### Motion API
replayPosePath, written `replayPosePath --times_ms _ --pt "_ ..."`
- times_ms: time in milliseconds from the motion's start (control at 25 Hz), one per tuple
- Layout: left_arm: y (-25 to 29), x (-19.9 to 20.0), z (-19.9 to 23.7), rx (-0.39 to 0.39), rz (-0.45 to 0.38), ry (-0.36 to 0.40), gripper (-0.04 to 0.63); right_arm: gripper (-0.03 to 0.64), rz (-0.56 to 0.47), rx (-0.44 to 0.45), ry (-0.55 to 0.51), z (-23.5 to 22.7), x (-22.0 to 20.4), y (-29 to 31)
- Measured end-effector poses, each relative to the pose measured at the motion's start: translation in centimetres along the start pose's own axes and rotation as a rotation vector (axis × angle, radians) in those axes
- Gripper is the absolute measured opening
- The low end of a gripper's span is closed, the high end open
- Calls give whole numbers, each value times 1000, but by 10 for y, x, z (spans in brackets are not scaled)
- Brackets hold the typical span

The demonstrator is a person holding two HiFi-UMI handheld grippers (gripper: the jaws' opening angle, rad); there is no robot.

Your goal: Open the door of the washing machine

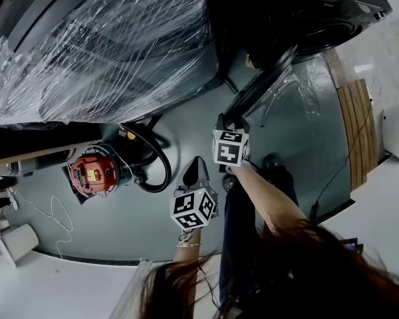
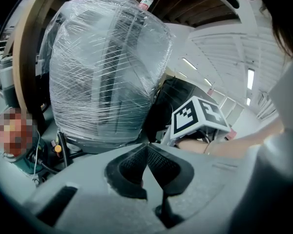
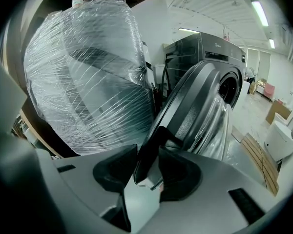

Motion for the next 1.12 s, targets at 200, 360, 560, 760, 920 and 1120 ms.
replayPosePath --times_ms 200,360,560,760,920,1120 --pt "2 1 8 5 1 -6 12 126 -1 -5 13 7 5 7" --pt "3 2 13 2 3 -6 12 127 -5 -7 19 11 9 13" --pt "4 4 20 0 4 -8 12 130 -6 -8 24 17 14 19" --pt "4 5 24 -6 8 -6 12 133 -4 -6 21 23 21 26" --pt "4 6 27 -7 14 -4 12 135 8 17 0 27 27 31" --pt "5 6 28 -16 20 -1 12 137 7 30 -12 29 31 34"
Point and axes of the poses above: the fingertips, and each gripper's own axes: y forward along the fingers, z to its left, x out of its top, the point moved 8 cm from there along -y, backward along the fingers, and after that the axes turned 4 degrees about x, right-handed, at the moved point
